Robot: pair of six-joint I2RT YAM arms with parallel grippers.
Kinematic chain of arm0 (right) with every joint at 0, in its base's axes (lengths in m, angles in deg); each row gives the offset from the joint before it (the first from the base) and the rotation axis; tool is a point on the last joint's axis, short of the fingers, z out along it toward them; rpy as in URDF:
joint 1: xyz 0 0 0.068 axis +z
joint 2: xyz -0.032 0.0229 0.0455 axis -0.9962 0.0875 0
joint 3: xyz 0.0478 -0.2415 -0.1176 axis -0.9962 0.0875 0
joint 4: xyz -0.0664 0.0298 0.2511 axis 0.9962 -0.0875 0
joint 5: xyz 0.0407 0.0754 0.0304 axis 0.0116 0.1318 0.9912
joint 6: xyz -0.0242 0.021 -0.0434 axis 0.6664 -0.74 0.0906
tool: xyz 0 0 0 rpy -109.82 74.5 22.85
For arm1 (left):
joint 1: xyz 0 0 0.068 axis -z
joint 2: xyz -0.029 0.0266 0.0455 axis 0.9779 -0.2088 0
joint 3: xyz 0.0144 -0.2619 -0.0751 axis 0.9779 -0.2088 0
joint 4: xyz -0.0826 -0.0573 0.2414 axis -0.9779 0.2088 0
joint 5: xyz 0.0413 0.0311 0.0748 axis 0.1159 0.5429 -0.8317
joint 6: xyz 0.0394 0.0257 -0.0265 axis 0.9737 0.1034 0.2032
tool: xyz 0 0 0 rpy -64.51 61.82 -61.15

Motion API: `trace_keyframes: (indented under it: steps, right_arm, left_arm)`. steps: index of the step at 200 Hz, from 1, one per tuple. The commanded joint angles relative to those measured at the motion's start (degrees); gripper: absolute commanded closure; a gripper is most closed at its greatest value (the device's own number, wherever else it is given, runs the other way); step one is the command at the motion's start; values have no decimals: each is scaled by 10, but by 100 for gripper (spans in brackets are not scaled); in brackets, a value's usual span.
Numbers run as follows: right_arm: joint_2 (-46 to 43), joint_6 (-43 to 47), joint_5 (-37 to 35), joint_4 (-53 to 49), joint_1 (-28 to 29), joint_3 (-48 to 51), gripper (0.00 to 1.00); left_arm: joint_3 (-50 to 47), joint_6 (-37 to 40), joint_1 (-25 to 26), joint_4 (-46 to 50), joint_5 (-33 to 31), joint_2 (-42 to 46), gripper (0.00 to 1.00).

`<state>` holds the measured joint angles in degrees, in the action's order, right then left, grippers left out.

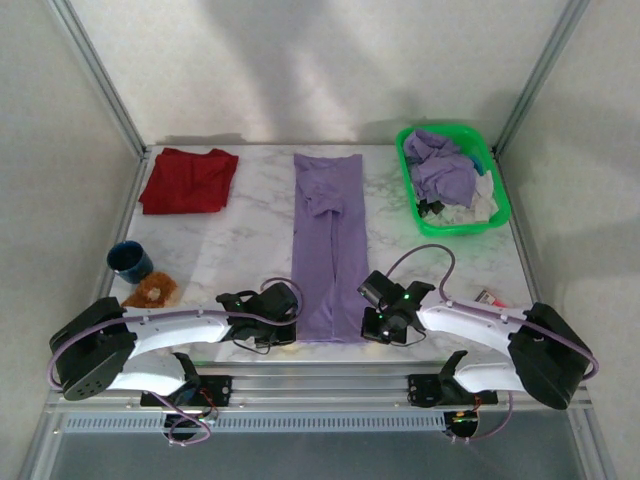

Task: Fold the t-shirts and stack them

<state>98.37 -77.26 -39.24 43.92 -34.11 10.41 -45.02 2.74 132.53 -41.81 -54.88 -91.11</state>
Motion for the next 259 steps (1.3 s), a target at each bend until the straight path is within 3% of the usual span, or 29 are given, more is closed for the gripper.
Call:
trace_keyframes:
  steps: [1,59,101,171,226,259]
  right_arm:
    - [-10,13,-11,-42,-7,-30,100]
    - [17,66,-13,-73,-49,-107,100]
    - [57,127,-4,-93,-118,-176,100]
    - [198,210,16,-88,-196,-320,100]
    - [290,270,38,-120,-211,-451,100]
    - [295,313,84,-103,-211,-486,100]
  left_arm:
    - [34,0,-14,-2,-12,8,100]
    - [122,54,-84,31,8,-26,100]
    - [182,108,-152,59,11,-56,100]
    - [290,198,-235,68,24,-151,100]
    - [363,236,-278,87,26,-193,100]
    - [393,250,-290,102,30,-203,100]
